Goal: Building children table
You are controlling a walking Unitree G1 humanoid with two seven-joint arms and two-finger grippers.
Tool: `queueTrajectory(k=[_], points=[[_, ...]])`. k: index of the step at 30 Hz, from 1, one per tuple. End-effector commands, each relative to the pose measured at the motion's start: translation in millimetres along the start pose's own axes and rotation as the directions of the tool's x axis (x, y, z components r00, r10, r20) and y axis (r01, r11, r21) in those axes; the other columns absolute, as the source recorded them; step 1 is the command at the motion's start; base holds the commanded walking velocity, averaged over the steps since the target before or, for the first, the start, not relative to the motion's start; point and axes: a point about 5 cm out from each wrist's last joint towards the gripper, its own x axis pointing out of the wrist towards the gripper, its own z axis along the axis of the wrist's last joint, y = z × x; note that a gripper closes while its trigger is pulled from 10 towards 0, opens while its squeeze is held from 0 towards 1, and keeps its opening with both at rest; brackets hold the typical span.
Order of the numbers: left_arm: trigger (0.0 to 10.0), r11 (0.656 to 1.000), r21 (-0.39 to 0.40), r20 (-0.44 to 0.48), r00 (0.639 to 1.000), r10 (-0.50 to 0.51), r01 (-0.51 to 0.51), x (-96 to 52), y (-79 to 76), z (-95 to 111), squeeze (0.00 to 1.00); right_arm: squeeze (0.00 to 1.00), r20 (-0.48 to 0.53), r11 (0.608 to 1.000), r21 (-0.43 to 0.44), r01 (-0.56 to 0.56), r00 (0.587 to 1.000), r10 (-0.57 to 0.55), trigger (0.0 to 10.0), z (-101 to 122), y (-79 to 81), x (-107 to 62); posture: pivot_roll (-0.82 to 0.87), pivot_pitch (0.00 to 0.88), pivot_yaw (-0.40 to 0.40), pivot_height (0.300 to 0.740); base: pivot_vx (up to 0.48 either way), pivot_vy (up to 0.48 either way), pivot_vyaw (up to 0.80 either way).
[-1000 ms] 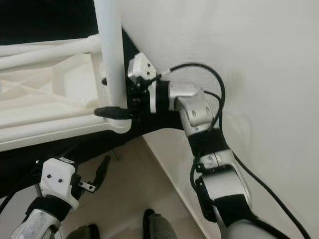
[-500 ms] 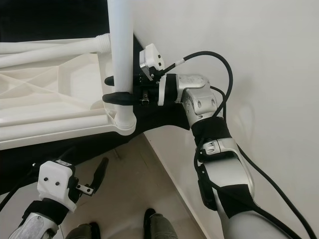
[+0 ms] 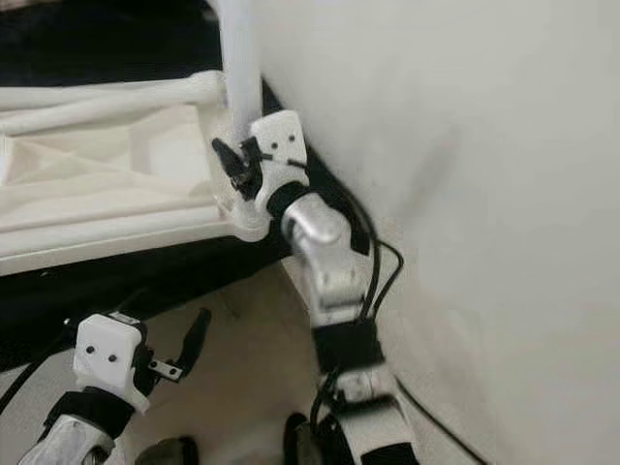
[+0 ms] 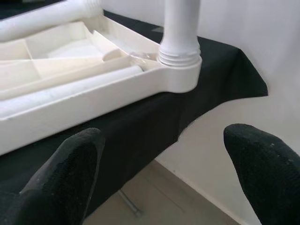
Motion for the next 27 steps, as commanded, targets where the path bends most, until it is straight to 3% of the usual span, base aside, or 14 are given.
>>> queueTrajectory(k=[1,3,4,8,9,11,13,14,17,19,20,21,22,27], points=[[10.0,1.0,-0.013,-0.025,1.0,-0.009,0.009,1.7,-0.7,-8,0.0,0.0,-0.16,0.998,0.044,-0.041,0.986,0.047,0.0,-35,25.4,3.7,0.08,0.26,-0.09,0.74,0.0,0.0,0.0],[10.0,1.0,-0.014,-0.023,1.0,-0.009,0.008,2.4,-0.7,-8,0.0,0.0,-0.15,0.998,0.047,-0.049,0.987,0.055,0.0,-32,26.4,6.4,0.08,0.258,-0.091,0.74,0.0,0.0,0.0],[10.0,1.0,-0.013,-0.022,1.0,-0.008,0.007,2.9,-0.8,-8,0.0,0.0,-0.108,0.997,0.028,-0.066,0.992,0.069,10.0,-25,25.6,9.8,0.08,0.255,-0.094,0.74,0.0,0.0,0.0],[10.0,1.0,-0.013,-0.019,1.0,-0.003,0.003,3.6,-0.9,-8,0.0,0.0,-0.027,0.994,0.002,-0.112,0.993,0.112,10.0,-13,23.9,14.3,0.08,0.251,-0.097,0.74,0.0,0.0,0.0],[10.0,1.0,-0.013,-0.018,1.0,-0.002,0.002,3.9,-1.0,-8,0.0,1.0,-0.003,0.99,0.013,-0.142,0.99,0.142,10.0,-7,24.0,14.7,0.08,0.246,-0.098,0.74,0.0,0.0,0.0],[10.0,1.0,-0.013,-0.017,1.0,-0.002,0.002,4.1,-1.4,-9,0.0,1.0,0.056,0.971,0.041,-0.236,0.971,0.233,10.0,4,25.0,14.5,0.08,0.242,-0.097,0.74,0.0,0.0,0.0],[10.0,1.0,-0.013,-0.016,1.0,-0.003,0.002,4.1,-1.7,-8,0.0,1.0,0.139,0.922,0.031,-0.385,0.915,0.378,10.0,16,26.9,12.0,0.08,0.243,-0.098,0.74,0.0,0.0,0.0],[10.0,1.0,-0.013,-0.016,1.0,-0.003,0.002,4.1,-1.7,-8,0.0,1.0,0.139,0.922,0.031,-0.385,0.915,0.378,10.0,16,26.9,12.0,0.08,0.243,-0.098,0.74,0.0,0.0,0.0],[10.0,1.0,-0.014,-0.014,1.0,-0.004,0.003,3.7,-2.0,-7,0.0,1.0,0.157,0.861,-0.01,-0.508,0.85,0.503,10.0,20,26.0,10.0,0.09,0.253,-0.097,0.74,0.0,0.0,0.0],[10.0,1.0,-0.014,-0.014,1.0,-0.003,0.003,3.5,-2.0,-7,0.0,0.53,0.126,0.791,-0.062,-0.609,0.782,0.611,10.0,18,27.3,8.2,0.09,0.253,-0.097,0.74,0.0,0.0,0.0],[10.0,1.0,-0.014,-0.014,1.0,-0.003,0.003,3.5,-2.0,-7,0.0,0.53,0.126,0.791,-0.062,-0.609,0.782,0.611,10.0,18,27.3,8.2,0.09,0.253,-0.097,0.74,0.0,0.0,0.0],[10.0,1.0,-0.014,-0.014,1.0,-0.003,0.003,3.3,-1.8,-7,0.0,0.0,0.106,0.746,-0.092,-0.659,0.739,0.666,10.0,17,27.1,6.8,0.09,0.262,-0.094,0.74,0.0,0.0,0.0],[10.0,1.0,-0.014,-0.013,1.0,-0.003,0.002,3.0,-1.7,-6,0.0,0.0,0.073,0.707,-0.117,-0.697,0.704,0.706,10.0,14,23.3,6.7,0.1,0.263,-0.093,0.74,0.0,0.0,0.0],[10.0,1.0,-0.016,-0.014,1.0,-0.001,0.001,2.2,-1.2,-5,0.0,0.0,0.019,0.663,-0.128,-0.738,0.666,0.746,10.0,10,8.1,10.2,0.1,0.272,-0.095,0.74,0.0,0.0,0.0]])
